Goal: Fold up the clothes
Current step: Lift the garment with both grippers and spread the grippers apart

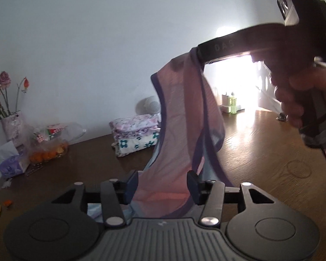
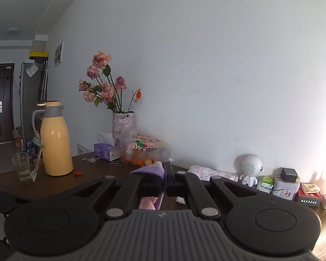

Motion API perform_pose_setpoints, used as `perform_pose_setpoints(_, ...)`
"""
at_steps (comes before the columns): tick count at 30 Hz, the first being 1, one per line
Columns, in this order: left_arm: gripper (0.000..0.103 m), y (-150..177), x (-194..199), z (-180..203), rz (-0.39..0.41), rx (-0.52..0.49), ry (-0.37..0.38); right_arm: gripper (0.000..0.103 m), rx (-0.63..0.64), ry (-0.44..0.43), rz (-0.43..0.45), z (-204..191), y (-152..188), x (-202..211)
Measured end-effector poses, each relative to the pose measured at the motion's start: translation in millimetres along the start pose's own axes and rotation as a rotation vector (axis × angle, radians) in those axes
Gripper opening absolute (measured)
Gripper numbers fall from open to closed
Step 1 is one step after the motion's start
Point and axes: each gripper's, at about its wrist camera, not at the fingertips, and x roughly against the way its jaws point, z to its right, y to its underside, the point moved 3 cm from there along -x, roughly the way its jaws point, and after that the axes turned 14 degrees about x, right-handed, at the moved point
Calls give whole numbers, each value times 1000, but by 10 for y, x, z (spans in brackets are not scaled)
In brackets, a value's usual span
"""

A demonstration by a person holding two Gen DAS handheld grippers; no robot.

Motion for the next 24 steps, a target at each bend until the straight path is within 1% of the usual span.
perform_pose_setpoints(1,49,-24,2,32,-4,18,34,2,4,-3,2,-12,-12,17)
perform_pose_setpoints(5,51,-54,45,191,1,38,101,2,19,-17,11,-59,-60,84)
perform_pose_setpoints(8,51,-97,31,146,21,34,40,2,29,-37,19,-119,-87,124)
perform_pose_setpoints(9,44,-111,26,131,27,33,20,2,32,-45,24,-149,-97,138)
perform_pose_setpoints(10,23,-125,22,116,34,32,0,2,38,-48,29,-171,-104,156)
perform_pose_setpoints(11,9,-139,18,101,40,31,-21,2,46,-46,34,-185,-107,175)
perform_pose_setpoints(12,2,-154,14,86,47,30,-41,2,55,-44,40,-199,-110,195)
perform_pose_setpoints(14,1,-182,6,55,60,28,-82,2,71,-24,40,-189,-86,218)
perform_pose_setpoints(16,1,-218,10,16,77,28,-125,2,80,2,21,-141,-17,198)
perform_pose_setpoints(19,1,-400,223,-172,178,39,-230,3,92,26,-35,-106,153,94)
perform_pose_setpoints(21,1,-525,401,-244,234,38,-281,4,93,22,-73,-126,292,7)
perform_pose_setpoints(22,1,-573,470,-250,258,32,-295,6,93,16,-90,-150,357,-38)
perform_pose_setpoints(23,1,-600,526,-237,276,26,-300,10,93,5,-104,-186,418,-82)
perform_pose_setpoints(24,1,-610,570,-215,291,19,-304,12,93,-6,-118,-233,469,-127)
